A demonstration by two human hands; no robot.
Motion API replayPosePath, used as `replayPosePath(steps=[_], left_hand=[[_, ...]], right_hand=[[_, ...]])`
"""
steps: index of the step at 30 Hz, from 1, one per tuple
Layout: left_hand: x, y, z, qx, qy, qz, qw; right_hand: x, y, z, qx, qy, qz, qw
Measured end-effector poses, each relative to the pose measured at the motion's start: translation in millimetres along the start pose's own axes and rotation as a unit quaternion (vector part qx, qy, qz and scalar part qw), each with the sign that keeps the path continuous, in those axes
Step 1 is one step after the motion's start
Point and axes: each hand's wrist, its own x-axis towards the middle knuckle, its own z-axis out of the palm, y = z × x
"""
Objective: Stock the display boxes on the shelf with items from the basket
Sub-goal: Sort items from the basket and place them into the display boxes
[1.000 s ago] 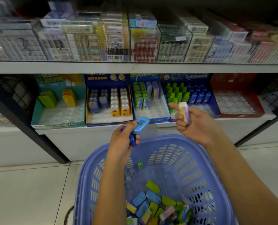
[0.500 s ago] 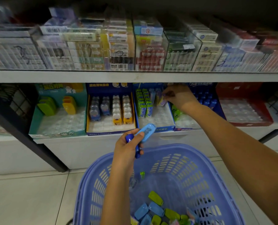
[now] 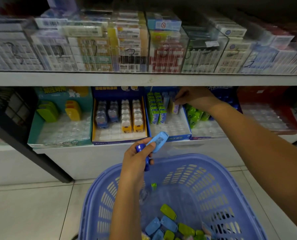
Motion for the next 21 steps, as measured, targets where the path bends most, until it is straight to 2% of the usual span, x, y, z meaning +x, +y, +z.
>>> replayPosePath(steps=[5, 9, 12, 14, 15, 17, 21], left_hand=[[-1.2, 4.9, -1.6, -0.024, -0.003, 0.0, 1.0], [-6.6, 10.3, -0.7, -0.033, -0.001, 0.002, 0.999], [-10.9, 14.7, -3.7, -0.043, 0.008, 0.015, 0.999], [-12.7, 18.3, -8.4, -0.049, 0.015, 0.032, 0.998], [-13.5, 20.5, -11.5, -0.046, 0.018, 0.042, 0.998], [-15.0, 25.5, -18.8, -0.031, 0.029, 0.056, 0.998], [-19.2, 33.5, -34.5, 0.01, 0.066, 0.057, 0.996]], right_hand=[[2.7, 4.3, 6.4, -0.028, 0.025, 0.008, 0.999], [-4.5, -8.0, 10.2, -0.093, 0.03, 0.014, 0.995], [-36.0, -28.9, 18.7, -0.02, 0.083, -0.011, 0.996], [-66.7, -46.1, 26.3, 0.073, 0.064, -0.057, 0.994], [-82.0, -55.1, 30.7, 0.075, 0.042, -0.097, 0.992], [-106.5, -71.0, 42.6, -0.007, 0.007, -0.192, 0.981], [-120.2, -100.7, 70.8, -0.197, -0.006, -0.323, 0.926]])
